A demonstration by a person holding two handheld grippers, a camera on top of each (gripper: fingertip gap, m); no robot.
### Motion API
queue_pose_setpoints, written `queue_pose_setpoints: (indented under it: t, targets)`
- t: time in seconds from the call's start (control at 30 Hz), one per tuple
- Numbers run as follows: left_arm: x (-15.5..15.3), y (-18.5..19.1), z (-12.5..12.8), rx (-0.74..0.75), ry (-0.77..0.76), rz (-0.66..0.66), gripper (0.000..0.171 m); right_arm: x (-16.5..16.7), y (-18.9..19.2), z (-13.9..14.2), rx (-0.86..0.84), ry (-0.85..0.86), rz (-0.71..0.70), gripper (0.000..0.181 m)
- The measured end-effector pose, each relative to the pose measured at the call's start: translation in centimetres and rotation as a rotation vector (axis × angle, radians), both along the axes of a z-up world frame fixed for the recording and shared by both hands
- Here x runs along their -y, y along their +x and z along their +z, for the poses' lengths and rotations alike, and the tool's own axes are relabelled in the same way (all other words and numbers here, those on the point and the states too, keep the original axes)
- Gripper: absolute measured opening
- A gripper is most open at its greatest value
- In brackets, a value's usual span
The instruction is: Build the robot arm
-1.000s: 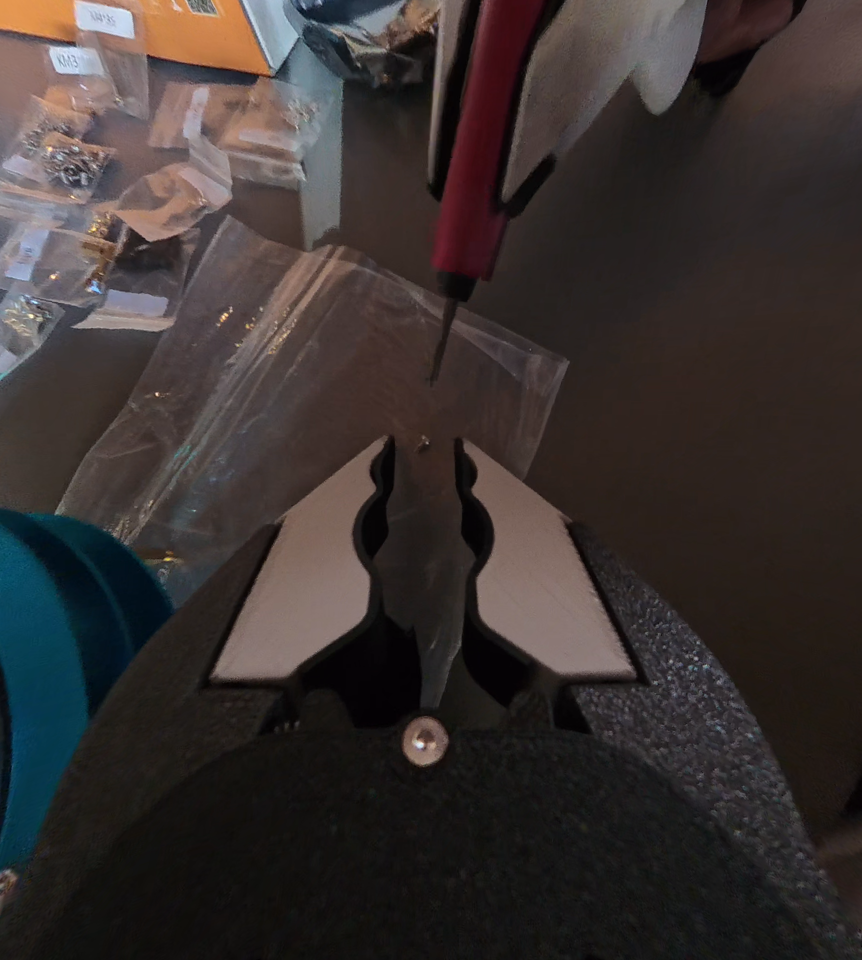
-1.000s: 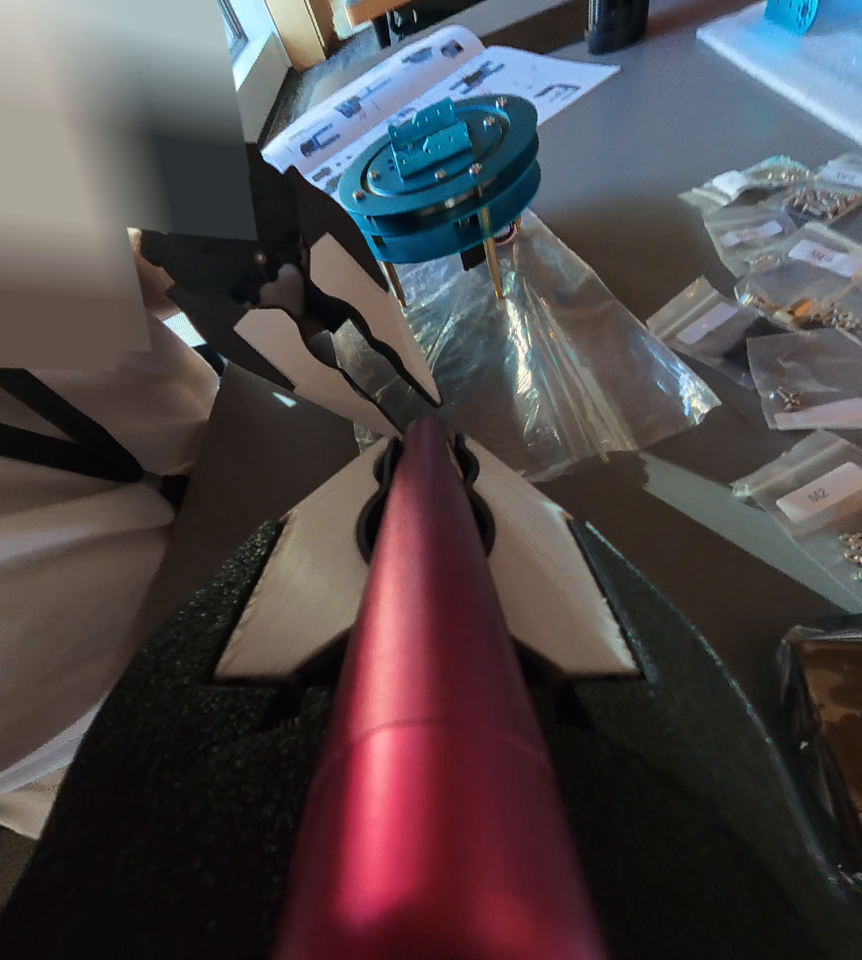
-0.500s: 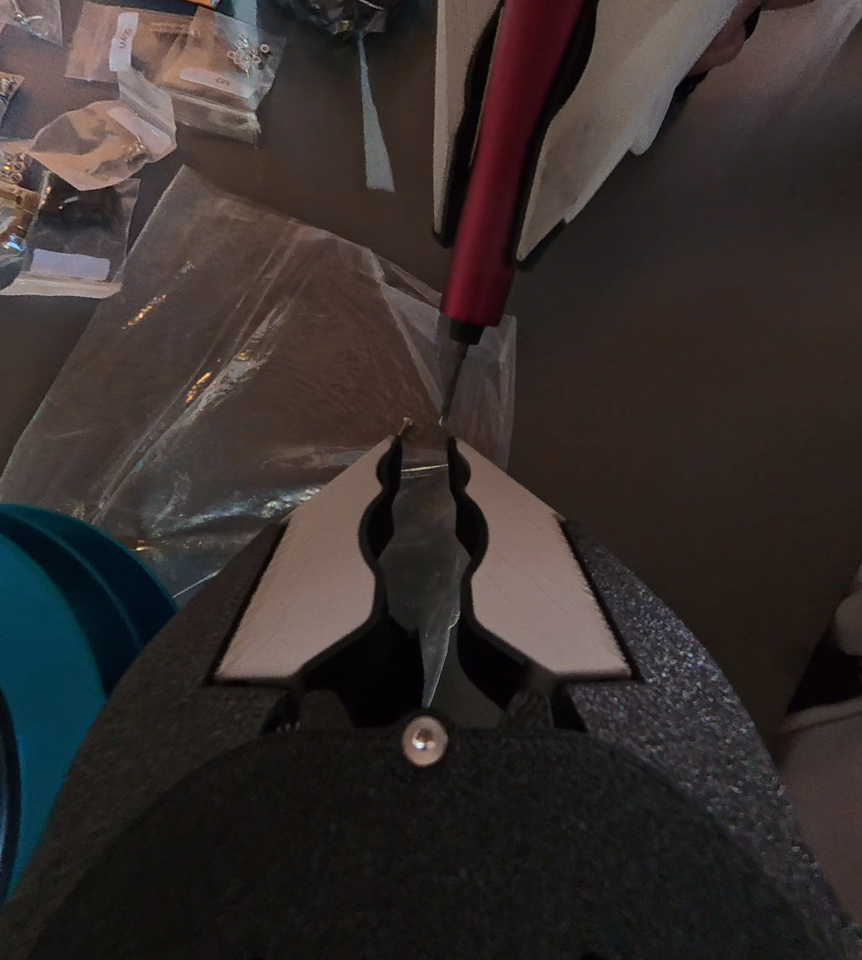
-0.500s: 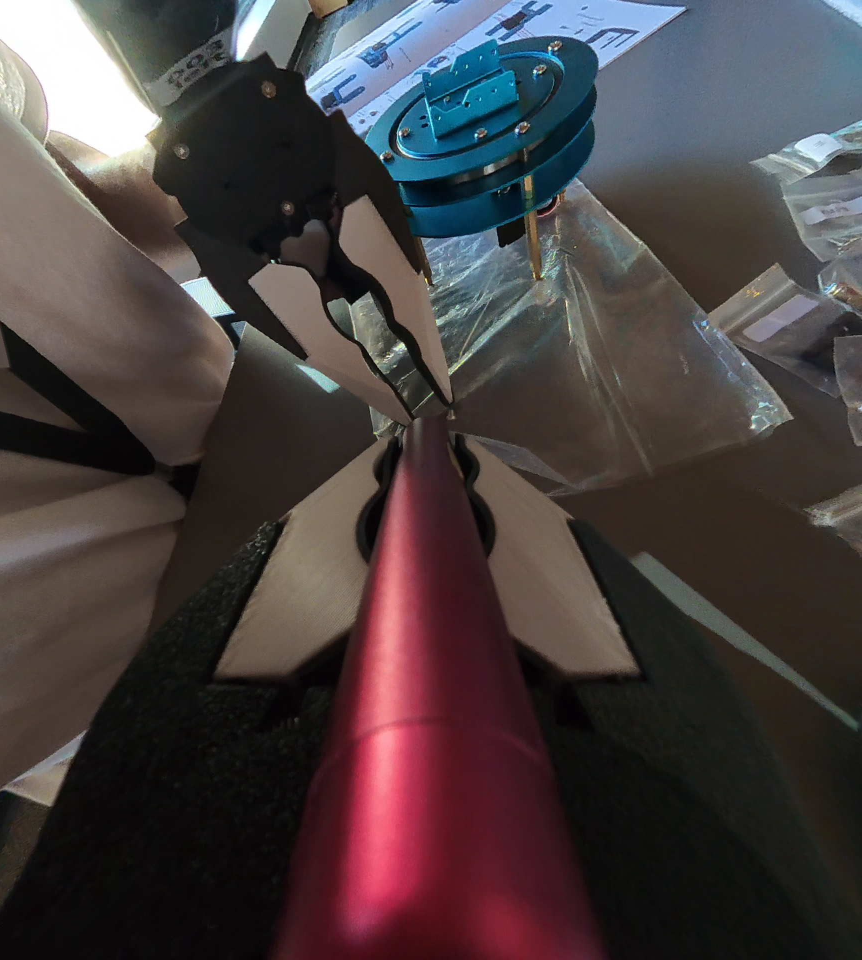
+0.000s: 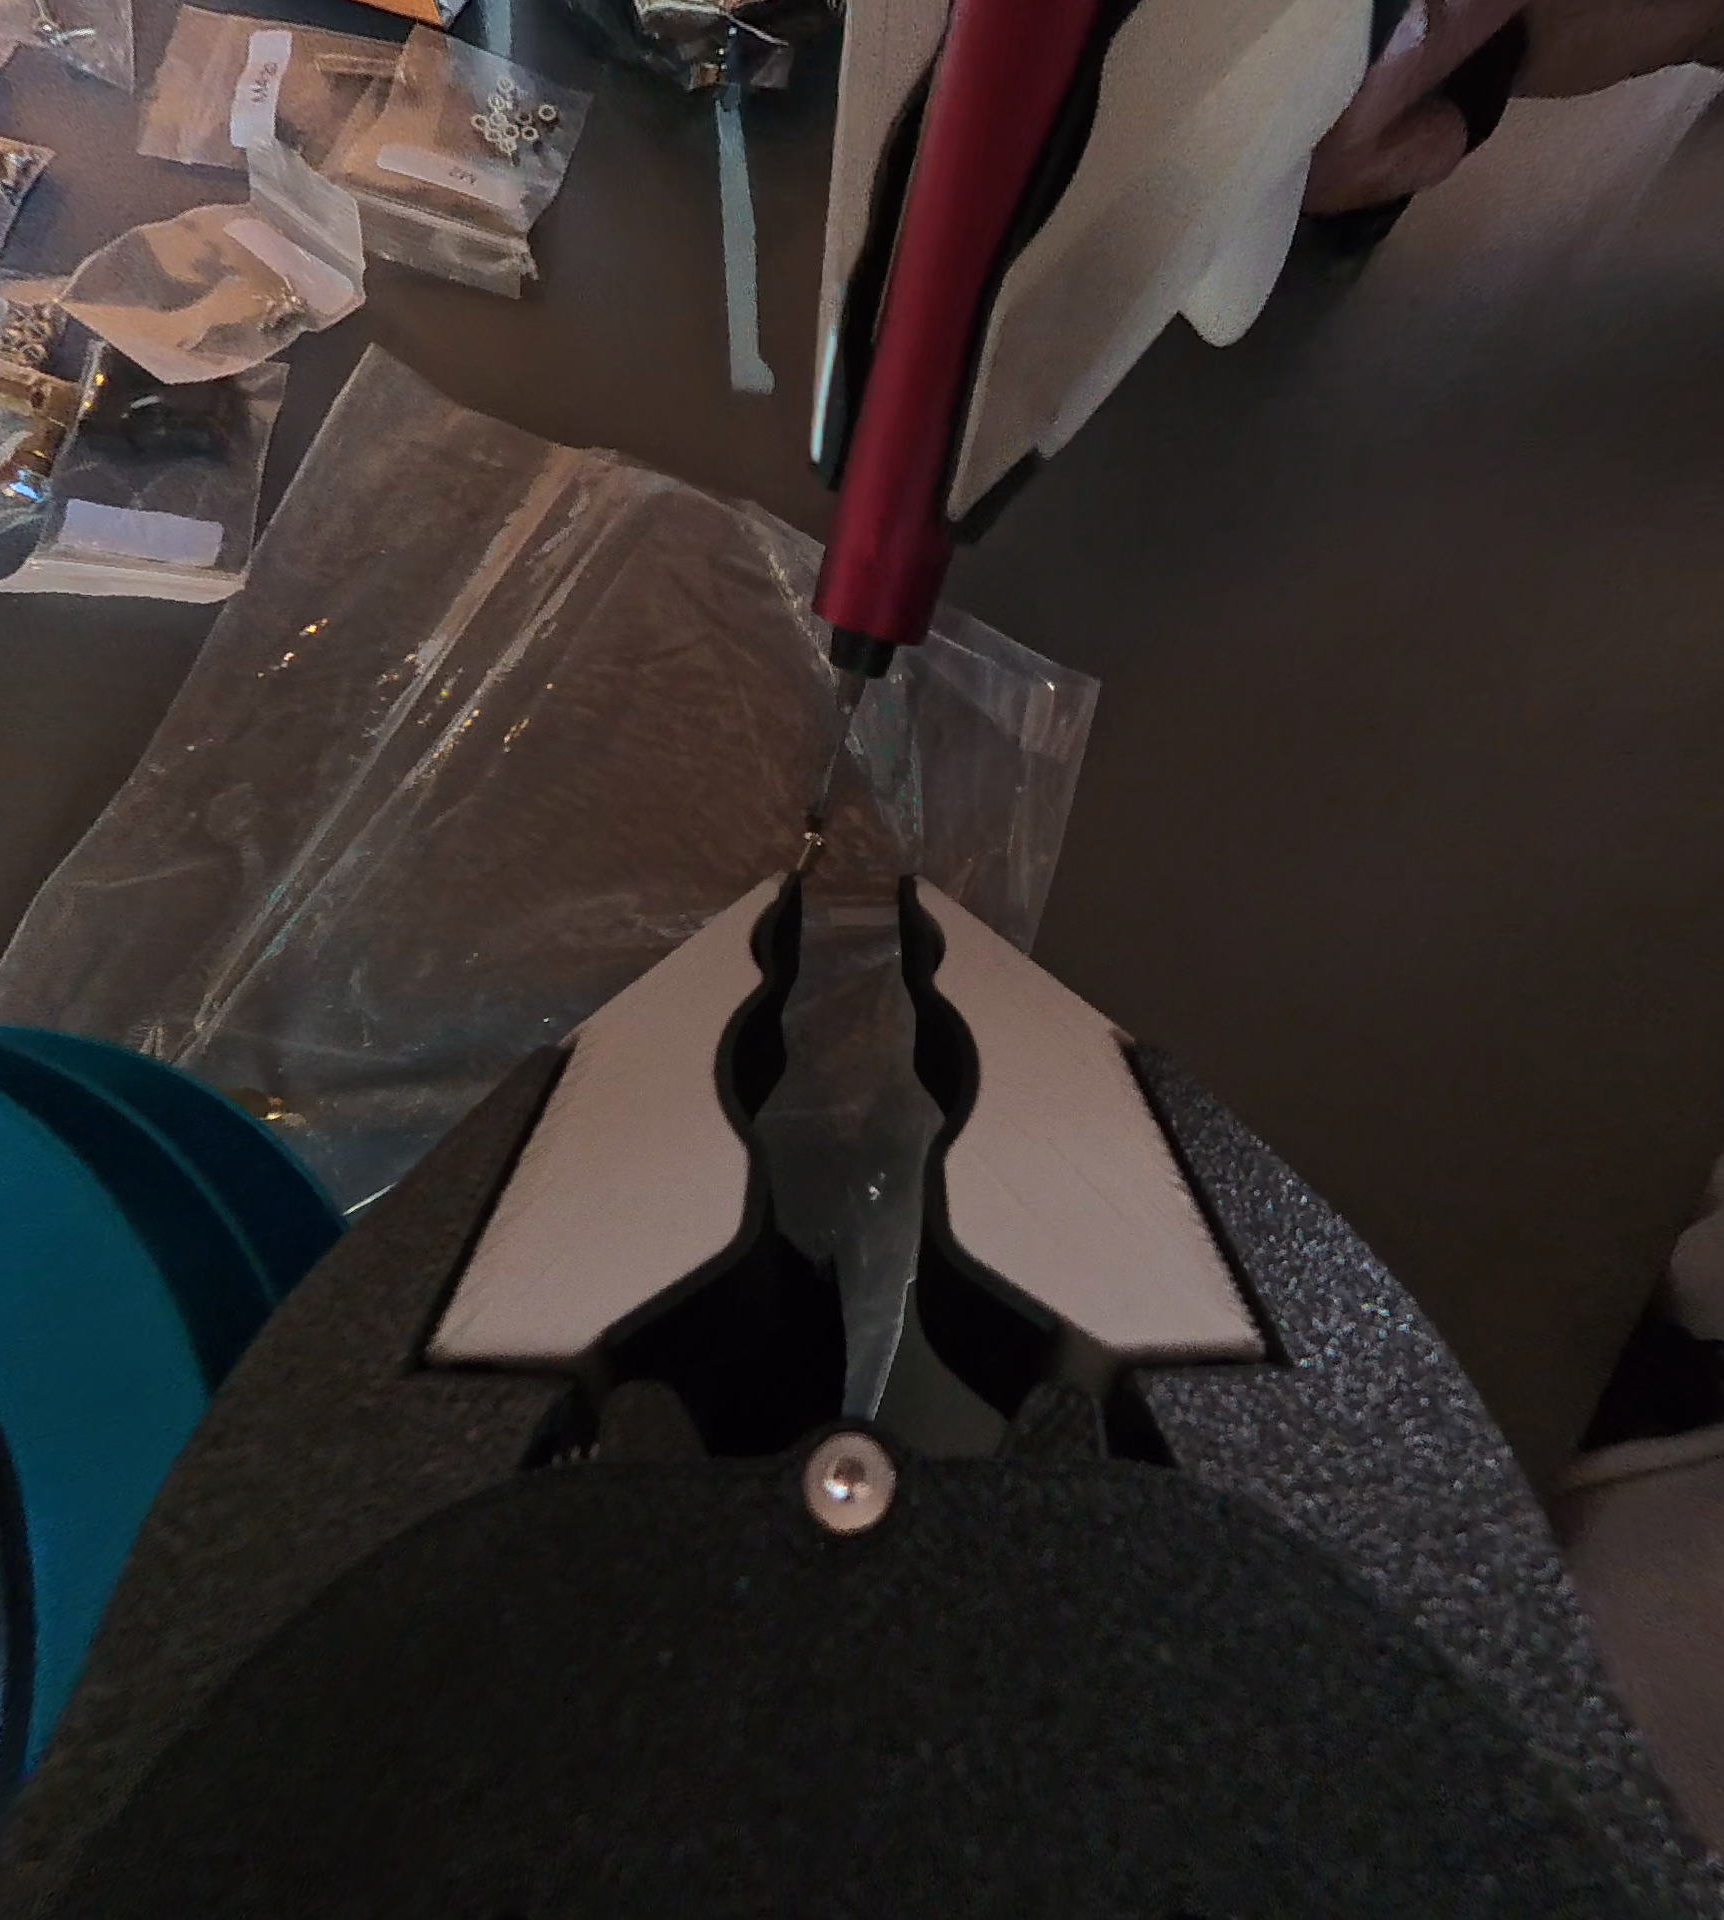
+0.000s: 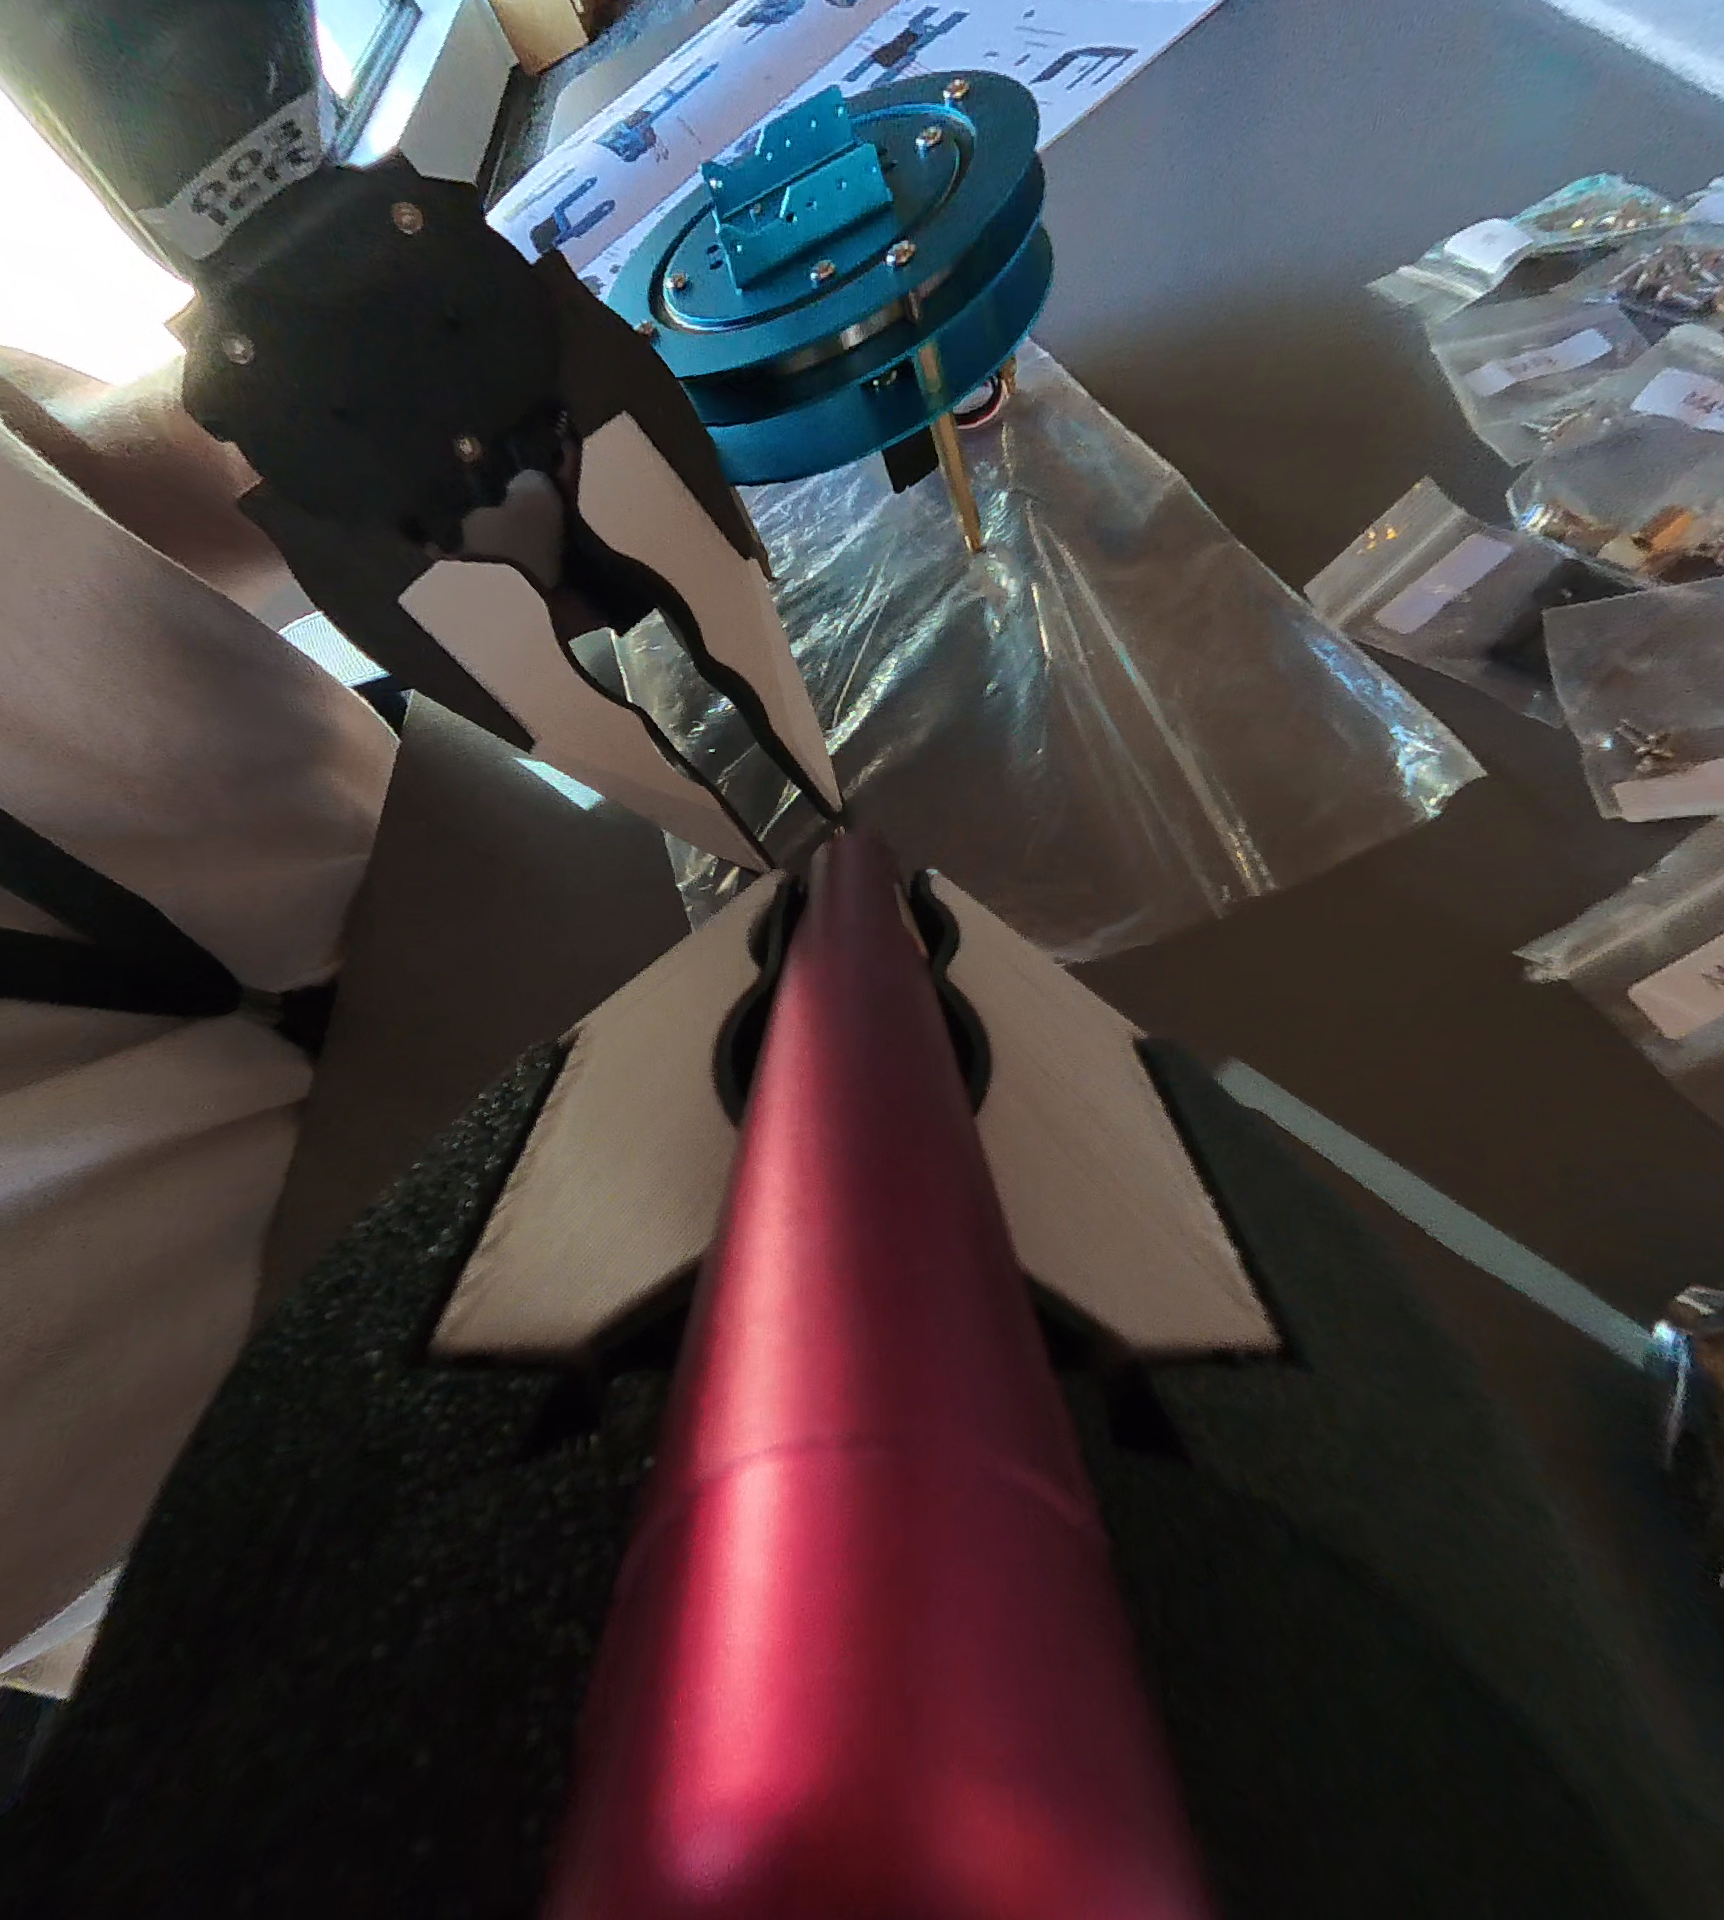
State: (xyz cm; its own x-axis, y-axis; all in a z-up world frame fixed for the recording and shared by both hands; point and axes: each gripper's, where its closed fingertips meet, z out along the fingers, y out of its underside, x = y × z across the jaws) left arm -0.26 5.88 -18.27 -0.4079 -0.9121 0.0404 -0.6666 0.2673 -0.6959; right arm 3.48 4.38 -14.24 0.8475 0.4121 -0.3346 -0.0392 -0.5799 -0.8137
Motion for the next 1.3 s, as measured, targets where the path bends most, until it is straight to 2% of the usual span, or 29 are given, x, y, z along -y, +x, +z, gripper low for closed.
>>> queue_pose_setpoints:
  t: [0.3, 0.9, 1.17, 1.3]
  targets:
    - [0.0, 0.0, 0.0, 0.008, -0.008, 0.003, 0.018, 0.2, 0.3, 0.6, -0.005, 0.022, -0.006, 0.020]
    - [0.1, 0.3, 0.0, 0.018, -0.007, -0.001, 0.018, 0.0, 0.2, -0.1, 0.009, 0.006, 0.000, 0.021]
    - [-0.1, 0.2, 0.0, 0.015, -0.004, 0.000, 0.018, 0.1, 0.3, 0.8, -0.010, 0.043, -0.002, 0.021]
    - [-0.9, 0.2, 0.6, 0.060, 0.068, 0.013, 0.020, 0.4, 0.4, 1.8, -0.027, 0.081, 0.007, 0.021]
